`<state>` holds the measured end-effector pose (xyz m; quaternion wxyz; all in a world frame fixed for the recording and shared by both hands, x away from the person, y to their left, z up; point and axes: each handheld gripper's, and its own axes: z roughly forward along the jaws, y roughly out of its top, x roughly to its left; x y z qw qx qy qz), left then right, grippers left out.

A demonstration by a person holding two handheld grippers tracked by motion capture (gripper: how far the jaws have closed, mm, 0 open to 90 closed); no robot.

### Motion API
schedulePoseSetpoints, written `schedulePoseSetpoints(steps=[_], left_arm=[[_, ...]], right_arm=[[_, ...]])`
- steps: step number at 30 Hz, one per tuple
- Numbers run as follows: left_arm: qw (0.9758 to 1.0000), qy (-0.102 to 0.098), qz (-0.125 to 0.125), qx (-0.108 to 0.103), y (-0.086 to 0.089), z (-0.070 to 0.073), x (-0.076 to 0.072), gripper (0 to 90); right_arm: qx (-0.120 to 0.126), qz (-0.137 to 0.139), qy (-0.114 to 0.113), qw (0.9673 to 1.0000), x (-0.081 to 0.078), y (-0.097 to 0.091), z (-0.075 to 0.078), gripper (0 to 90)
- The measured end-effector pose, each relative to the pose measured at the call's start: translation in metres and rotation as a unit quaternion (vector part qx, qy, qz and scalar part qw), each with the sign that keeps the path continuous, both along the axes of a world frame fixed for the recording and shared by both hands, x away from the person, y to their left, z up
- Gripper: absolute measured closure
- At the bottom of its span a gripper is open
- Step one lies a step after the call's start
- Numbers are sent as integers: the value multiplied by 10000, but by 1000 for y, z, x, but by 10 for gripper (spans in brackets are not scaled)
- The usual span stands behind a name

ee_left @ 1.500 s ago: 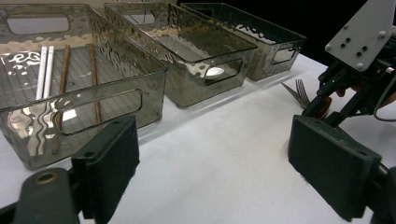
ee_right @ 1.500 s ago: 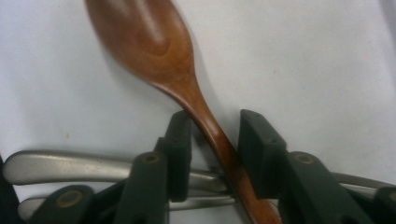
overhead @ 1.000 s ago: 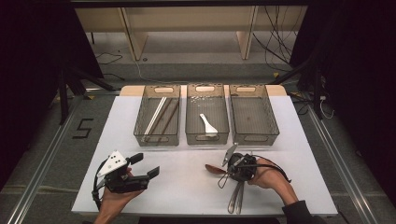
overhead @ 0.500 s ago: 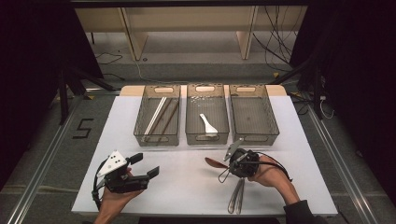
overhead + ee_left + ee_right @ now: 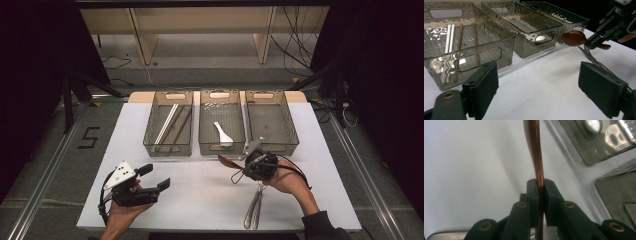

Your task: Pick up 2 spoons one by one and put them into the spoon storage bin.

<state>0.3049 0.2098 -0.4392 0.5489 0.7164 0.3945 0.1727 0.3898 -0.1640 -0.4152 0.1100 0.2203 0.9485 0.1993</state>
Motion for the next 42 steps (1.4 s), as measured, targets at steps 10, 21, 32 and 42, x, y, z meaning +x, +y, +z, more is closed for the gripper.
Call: schedulePoseSetpoints(steps=[10, 21, 32, 42], left_arm=[[10000, -9, 3, -9, 0, 0, 0, 159], [10000, -35, 2, -8, 1, 0, 0, 160], [10000, -30, 2, -24, 2, 0, 0, 160], [10000, -27, 0, -21, 2, 0, 0, 160]], right_arm=[[309, -261, -155, 9991, 19, 10, 22, 844], [615, -715, -237, 9953, 48, 24, 43, 844], [702, -1166, -139, 9906, 78, 36, 46, 844], [784, -1361, -72, 9876, 99, 43, 51, 843]])
